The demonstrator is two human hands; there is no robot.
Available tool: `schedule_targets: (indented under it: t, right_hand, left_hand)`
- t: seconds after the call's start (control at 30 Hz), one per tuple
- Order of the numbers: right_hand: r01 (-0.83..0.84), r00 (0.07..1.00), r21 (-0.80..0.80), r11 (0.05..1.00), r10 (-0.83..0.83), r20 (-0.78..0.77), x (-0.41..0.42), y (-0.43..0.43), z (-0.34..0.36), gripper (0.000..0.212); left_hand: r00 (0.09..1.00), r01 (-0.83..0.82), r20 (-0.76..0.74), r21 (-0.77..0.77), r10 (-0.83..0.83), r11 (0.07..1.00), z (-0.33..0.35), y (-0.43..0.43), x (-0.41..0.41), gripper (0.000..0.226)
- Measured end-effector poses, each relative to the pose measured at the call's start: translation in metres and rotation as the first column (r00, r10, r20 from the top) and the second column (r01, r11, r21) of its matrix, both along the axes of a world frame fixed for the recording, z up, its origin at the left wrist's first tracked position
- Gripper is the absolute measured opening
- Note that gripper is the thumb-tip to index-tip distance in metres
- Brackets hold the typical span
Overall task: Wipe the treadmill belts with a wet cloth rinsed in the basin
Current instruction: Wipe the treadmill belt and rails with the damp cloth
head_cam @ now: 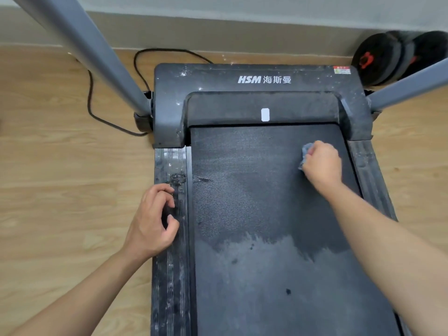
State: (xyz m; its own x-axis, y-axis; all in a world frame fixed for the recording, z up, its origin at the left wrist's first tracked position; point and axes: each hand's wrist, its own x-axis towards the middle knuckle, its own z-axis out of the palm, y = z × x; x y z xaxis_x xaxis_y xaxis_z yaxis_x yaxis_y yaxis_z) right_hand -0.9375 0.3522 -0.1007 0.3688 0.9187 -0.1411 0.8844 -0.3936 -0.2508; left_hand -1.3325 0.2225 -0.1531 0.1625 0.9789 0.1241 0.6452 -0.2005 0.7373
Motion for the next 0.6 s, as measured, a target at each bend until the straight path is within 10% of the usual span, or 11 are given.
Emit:
schedule_targets:
  t: [0.3,0.6]
  right_hand:
    - [-0.394,0.856,0.058,0.917,0.389,-0.34,-0.245,-0.049,-0.029,0.005]
    - [-0.406,0.91,-0.031,0.913,0.401,-0.105,-0.085,-0.05,-0.032,0.015]
  left_hand:
    - [0.998,-0.055,-0.014,0.0,0.055,0.998,-0.002,-0.008,-0.006,0.019]
    - [0.995,-0.02,-0.097,-0.039,0.016,0.999,-0.002,-0.02,-0.008,0.026]
